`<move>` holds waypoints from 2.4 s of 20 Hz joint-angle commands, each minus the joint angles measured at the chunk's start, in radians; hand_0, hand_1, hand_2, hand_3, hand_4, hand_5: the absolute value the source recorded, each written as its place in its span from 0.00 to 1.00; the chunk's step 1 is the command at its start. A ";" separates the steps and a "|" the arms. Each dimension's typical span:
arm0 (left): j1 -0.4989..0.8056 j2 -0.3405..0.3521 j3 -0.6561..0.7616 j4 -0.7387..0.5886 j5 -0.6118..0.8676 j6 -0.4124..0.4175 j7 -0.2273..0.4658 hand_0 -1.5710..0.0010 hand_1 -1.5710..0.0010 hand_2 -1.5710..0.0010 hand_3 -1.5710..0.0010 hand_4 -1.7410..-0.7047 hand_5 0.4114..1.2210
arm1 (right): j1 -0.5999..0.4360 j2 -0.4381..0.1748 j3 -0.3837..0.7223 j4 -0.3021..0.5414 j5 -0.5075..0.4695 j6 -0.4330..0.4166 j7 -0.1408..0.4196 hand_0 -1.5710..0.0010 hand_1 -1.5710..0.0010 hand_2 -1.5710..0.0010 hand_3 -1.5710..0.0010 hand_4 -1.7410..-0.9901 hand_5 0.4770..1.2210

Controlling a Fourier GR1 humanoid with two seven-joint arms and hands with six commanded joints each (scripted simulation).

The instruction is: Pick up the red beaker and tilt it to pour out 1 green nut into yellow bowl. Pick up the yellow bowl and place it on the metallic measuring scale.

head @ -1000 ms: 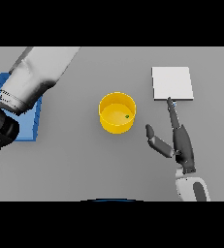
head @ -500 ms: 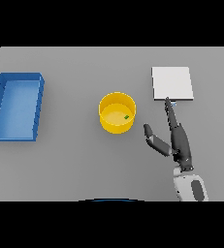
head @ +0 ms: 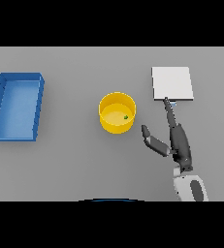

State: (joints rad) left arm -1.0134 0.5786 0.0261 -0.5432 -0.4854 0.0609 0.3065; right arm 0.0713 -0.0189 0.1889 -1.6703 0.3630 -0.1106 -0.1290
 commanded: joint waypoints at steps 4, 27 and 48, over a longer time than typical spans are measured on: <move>0.183 -0.030 0.025 -0.230 0.064 0.034 0.126 0.00 0.00 0.00 0.08 0.00 1.00 | 0.003 -0.009 -0.004 -0.003 -0.013 0.015 0.006 1.00 1.00 1.00 1.00 0.95 0.23; 0.609 -0.090 0.000 -0.675 0.116 0.018 0.236 0.51 0.59 0.58 0.61 0.79 0.33 | 0.025 -0.009 -0.014 0.001 -0.044 0.025 -0.037 1.00 1.00 1.00 1.00 0.98 0.21; 0.576 -0.097 -0.039 -0.625 0.086 0.017 0.147 1.00 1.00 1.00 1.00 0.97 0.34 | -0.398 -0.348 0.218 0.157 0.302 0.356 0.036 1.00 1.00 1.00 1.00 0.71 0.26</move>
State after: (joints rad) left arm -0.4379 0.4819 -0.0134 -1.1682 -0.3998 0.0779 0.4549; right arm -0.3275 -0.3665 0.4069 -1.5135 0.6643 0.2451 -0.0942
